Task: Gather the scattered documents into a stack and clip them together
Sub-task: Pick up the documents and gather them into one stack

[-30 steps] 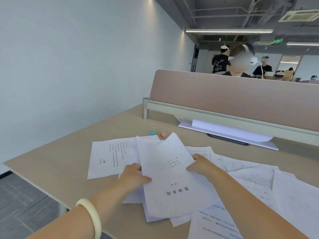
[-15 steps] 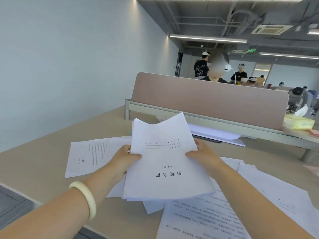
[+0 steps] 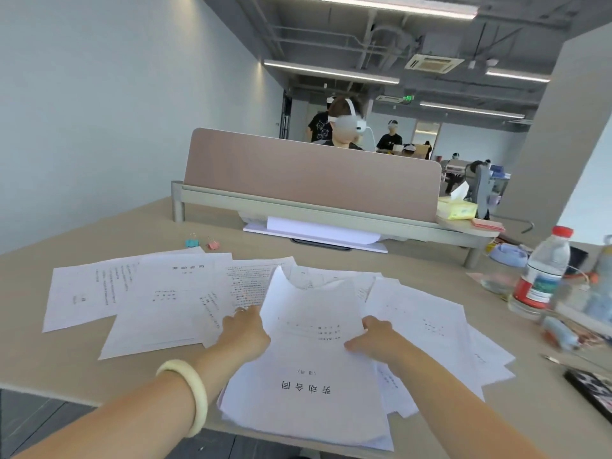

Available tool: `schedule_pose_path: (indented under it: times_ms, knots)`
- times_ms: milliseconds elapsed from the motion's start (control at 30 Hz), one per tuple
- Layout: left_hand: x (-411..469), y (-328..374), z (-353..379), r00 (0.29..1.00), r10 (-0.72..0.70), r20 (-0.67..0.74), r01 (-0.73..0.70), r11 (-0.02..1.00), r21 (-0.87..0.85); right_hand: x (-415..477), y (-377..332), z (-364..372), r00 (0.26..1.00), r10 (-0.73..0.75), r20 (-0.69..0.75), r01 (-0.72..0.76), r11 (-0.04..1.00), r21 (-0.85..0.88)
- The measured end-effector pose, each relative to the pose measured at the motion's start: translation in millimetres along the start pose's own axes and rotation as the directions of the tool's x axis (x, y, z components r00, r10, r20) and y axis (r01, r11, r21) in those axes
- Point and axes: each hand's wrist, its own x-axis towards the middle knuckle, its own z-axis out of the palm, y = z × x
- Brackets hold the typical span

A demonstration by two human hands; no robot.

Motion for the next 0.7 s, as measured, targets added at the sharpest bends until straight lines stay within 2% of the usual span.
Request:
schedule_pose_path:
  times_ms: [33, 100, 233, 333, 433, 500, 567, 633, 700]
  knots:
    - [0, 3, -1, 1.000, -0.014, 0.001, 0.014, 0.999, 0.037, -2, -3, 3, 0.999, 0.018, -0.030, -0.018, 1.000, -0.005]
    - [-1, 6, -6, 0.999, -0.029, 0.034, 0.028, 1.000, 0.007, -5, -6, 6, 0.997, 0.050, -0.051, -0.048, 0.998, 0.029]
    - [2, 5, -12, 0.994, -0.044, 0.102, 0.070, 0.960, -0.272, 11, 2, 6, 0.999, 0.021, -0.034, -0.010, 0.957, 0.289]
    - [-1, 7, -15, 0.995, 0.004, 0.095, 0.039, 0.894, -0.446, 2, 0, 3, 0.996, -0.087, -0.019, 0.088, 0.922, 0.377]
    - [-4, 9, -16, 0.996, 0.057, 0.075, -0.013, 0.870, -0.493, -1, 5, -8, 0.979, -0.197, -0.040, 0.199, 0.917, 0.345]
    - [-4, 12, -20, 0.996, 0.084, 0.027, -0.055, 0.828, -0.558, 10, 23, -24, 0.977, -0.108, -0.186, 0.149, 0.964, 0.222]
    - [-2, 13, -29, 0.995, 0.100, 0.005, -0.073, 0.753, -0.654, 18, 52, -42, 0.945, -0.022, -0.327, -0.022, 0.991, -0.131]
    - [1, 15, -41, 0.989, 0.148, 0.015, -0.087, 0.655, -0.750, 26, 87, -52, 0.952, 0.031, -0.305, -0.152, 0.911, -0.384]
    - [5, 16, -54, 0.982, 0.188, 0.025, -0.090, 0.583, -0.808, 27, 109, -51, 0.978, 0.071, -0.197, -0.154, 0.884, -0.442]
